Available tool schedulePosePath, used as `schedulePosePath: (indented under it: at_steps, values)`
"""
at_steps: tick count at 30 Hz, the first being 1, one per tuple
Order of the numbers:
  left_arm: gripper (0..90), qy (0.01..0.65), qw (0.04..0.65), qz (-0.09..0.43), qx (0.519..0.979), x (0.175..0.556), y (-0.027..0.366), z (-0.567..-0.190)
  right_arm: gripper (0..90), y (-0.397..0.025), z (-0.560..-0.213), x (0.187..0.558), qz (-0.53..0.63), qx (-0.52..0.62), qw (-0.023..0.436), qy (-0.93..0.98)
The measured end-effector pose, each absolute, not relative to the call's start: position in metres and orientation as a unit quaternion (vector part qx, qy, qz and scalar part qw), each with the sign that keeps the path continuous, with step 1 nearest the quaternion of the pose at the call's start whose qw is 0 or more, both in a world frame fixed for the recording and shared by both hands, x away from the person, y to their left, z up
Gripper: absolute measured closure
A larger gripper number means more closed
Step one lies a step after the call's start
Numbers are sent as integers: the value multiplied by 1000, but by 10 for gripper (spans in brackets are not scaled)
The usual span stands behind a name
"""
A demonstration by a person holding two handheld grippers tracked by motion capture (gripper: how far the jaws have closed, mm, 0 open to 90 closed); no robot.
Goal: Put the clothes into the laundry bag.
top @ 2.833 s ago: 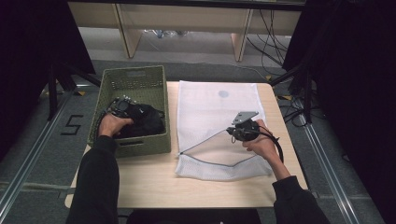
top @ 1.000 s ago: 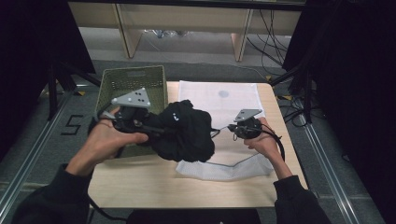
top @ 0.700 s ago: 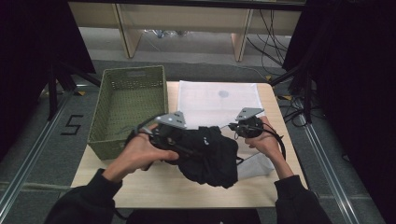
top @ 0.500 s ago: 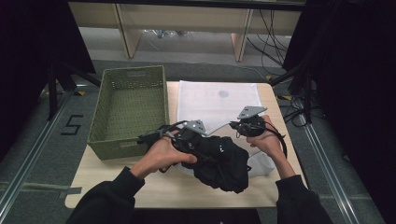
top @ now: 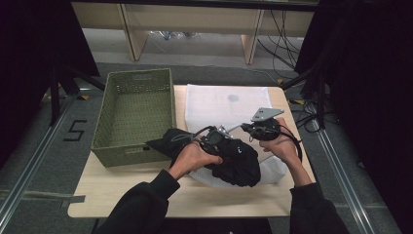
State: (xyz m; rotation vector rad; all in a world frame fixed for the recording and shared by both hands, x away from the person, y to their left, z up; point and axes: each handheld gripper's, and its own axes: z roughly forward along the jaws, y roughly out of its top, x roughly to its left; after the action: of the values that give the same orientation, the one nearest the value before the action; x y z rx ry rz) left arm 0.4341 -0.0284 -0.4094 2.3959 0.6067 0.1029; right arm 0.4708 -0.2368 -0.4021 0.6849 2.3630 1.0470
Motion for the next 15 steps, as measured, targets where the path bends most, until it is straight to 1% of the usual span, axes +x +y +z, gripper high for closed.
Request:
schedulePosePath:
  at_steps: [1,3,5,6,8,9,10,11,12,14,15]
  values:
    - [539,254,317,52,912,437,-30,-410,900,-237,-401,471,382,248,233,859]
    - [534,255,312,57,913,440,-32,-410,900,-236,-399,468,385,253,231,857]
    - [521,277,308,68,908,450,-39,-419,900,-236,-397,468,386,252,232,857]
    - [501,284,308,73,905,454,-42,-426,900,-236,-396,467,386,252,234,856]
    - [428,310,290,83,901,461,-49,-441,900,-237,-397,468,384,253,234,856]
    - [383,310,290,83,901,461,-49,-441,900,-237,-397,468,384,253,234,856]
    - [339,347,286,55,892,468,-53,-454,900,-238,-399,469,379,257,226,859]
    - [312,358,286,42,888,470,-52,-456,900,-239,-401,470,378,250,233,861]
    - [285,357,301,41,884,472,-50,-457,900,-239,-404,470,376,258,225,861]
    - [225,352,307,35,884,471,-47,-451,900,-241,-408,472,375,258,224,862]
    - [211,345,333,41,877,465,-39,-436,900,-242,-408,473,373,264,221,862]
